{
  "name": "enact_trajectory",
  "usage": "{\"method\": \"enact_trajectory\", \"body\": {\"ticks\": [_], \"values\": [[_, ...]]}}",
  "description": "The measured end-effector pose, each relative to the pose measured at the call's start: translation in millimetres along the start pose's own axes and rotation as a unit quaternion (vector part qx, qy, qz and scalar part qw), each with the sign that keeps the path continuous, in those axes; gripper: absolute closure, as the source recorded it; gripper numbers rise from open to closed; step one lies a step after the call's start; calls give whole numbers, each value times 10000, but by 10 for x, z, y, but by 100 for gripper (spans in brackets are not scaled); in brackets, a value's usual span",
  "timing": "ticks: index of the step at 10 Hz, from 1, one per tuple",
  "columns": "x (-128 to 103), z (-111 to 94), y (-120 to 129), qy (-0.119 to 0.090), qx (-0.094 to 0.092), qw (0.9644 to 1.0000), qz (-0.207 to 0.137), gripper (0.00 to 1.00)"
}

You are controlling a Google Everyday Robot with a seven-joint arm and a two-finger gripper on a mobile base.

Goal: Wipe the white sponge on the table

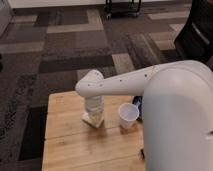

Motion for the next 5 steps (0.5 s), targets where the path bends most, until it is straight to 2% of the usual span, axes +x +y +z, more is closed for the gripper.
{"method": "enact_trajectory", "body": {"ticks": [3,4,5], "values": [[1,-1,-1,-1,1,10000,1,80],[1,-1,-1,-1,1,10000,1,83],[1,-1,-1,-1,1,10000,1,90]]}}
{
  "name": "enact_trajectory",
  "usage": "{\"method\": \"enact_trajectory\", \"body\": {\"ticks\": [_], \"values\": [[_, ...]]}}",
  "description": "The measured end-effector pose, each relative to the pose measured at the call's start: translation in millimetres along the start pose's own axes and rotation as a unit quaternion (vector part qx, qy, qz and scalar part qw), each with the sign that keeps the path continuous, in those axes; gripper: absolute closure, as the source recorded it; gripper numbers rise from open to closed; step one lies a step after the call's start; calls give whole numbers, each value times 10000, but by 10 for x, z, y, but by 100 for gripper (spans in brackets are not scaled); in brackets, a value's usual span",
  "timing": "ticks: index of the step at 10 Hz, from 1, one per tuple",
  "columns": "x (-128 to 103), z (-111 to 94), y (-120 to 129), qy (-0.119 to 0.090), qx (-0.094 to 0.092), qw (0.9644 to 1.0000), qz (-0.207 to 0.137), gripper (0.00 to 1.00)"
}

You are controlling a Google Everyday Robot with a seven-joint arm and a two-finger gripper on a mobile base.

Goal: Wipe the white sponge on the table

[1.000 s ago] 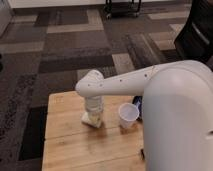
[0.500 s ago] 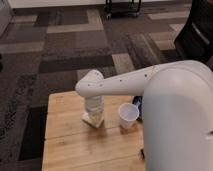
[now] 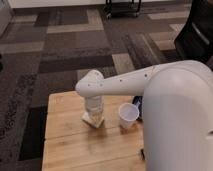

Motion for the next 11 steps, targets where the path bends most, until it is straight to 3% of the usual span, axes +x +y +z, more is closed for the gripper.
{"method": "enact_trajectory", "body": {"ticks": [2,3,5,6,7,9,11], "values": [[0,0,0,0,0,10000,0,100],[0,0,0,0,0,10000,0,95],[0,0,0,0,0,10000,0,76],[0,0,0,0,0,10000,0,61],[0,0,0,0,0,10000,0,56],[0,0,0,0,0,10000,0,29],[0,0,0,0,0,10000,0,20]]}}
